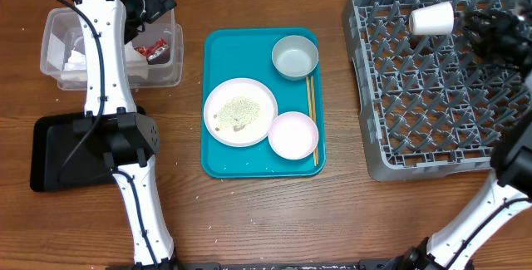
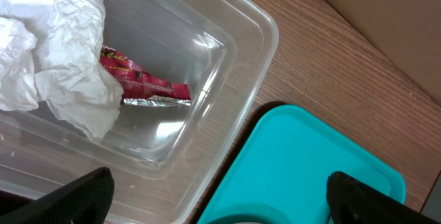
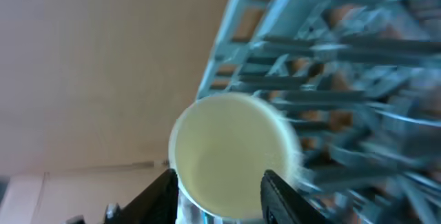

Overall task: Sort waste into correct bins and load items into the dishwasher
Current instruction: 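Carry the cup right and place it upside down in the rack, then release the cup and lift the right gripper from the rack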

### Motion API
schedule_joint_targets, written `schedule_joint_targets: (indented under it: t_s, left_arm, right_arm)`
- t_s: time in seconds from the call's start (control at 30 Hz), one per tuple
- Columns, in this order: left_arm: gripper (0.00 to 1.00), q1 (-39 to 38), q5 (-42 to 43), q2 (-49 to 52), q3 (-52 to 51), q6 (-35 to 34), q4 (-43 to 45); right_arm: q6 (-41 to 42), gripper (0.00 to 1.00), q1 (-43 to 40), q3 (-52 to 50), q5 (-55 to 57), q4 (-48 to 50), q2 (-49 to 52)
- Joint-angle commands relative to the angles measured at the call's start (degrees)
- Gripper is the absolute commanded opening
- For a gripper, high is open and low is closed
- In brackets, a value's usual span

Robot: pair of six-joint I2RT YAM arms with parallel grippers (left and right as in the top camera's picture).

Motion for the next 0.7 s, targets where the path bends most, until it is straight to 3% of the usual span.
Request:
schedule_joint_targets:
  t_s: [0.0, 0.33, 0.5, 0.67]
  left_arm:
    - [1.00, 0.0, 0.4, -1.2, 0.2, -0.3, 0.1]
    - [1.00, 0.0, 0.4, -1.2, 0.2, -0.3, 0.1]
    - [1.00, 0.0, 0.4, -1.2, 0.2, -0.3, 0.1]
    - [1.00, 0.0, 0.4, -1.2, 0.2, -0.3, 0.1]
  right_arm:
    - [-1.5, 0.41, -2.4, -0.1, 4.7, -2.6, -5.5]
    - [-13.1, 0.40, 2.1, -0.1, 16.9, -11.2, -13.1]
    - [-13.2, 0.18, 8.3, -0.1, 20.2, -8.2, -13.3]
    - [-13.2, 0.17, 14.9, -0.1, 36.8, -7.9, -13.2]
